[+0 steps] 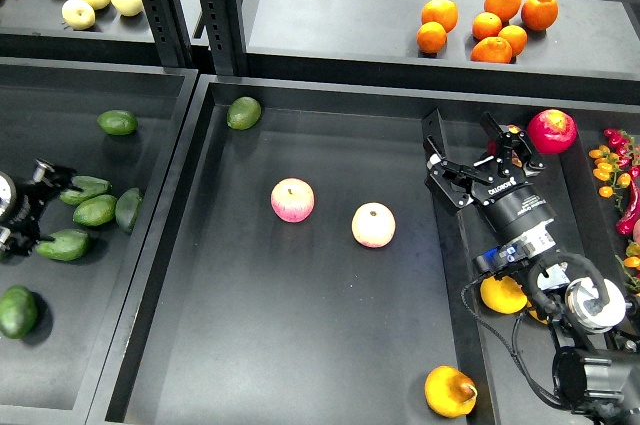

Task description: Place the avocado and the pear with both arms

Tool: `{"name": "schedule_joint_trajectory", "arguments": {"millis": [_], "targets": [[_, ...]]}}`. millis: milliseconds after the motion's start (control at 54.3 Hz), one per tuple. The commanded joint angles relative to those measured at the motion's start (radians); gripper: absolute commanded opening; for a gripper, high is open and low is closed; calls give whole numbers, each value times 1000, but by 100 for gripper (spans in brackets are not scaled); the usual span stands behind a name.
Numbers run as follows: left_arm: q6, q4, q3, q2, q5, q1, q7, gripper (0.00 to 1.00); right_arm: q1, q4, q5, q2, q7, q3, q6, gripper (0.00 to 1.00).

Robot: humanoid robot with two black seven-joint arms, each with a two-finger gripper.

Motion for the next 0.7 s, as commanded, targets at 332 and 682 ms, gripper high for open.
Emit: {"name": "schedule_joint_trajectory", "arguments": {"millis": [332,682], "targets": [[0,110,-334,-16,-155,7,0,100,-8,-1,-2,0,0,-14,0,100],[0,110,-434,-115,-371,16,0,99,-5,-9,-30,0,0,-21,-12,100]]}}
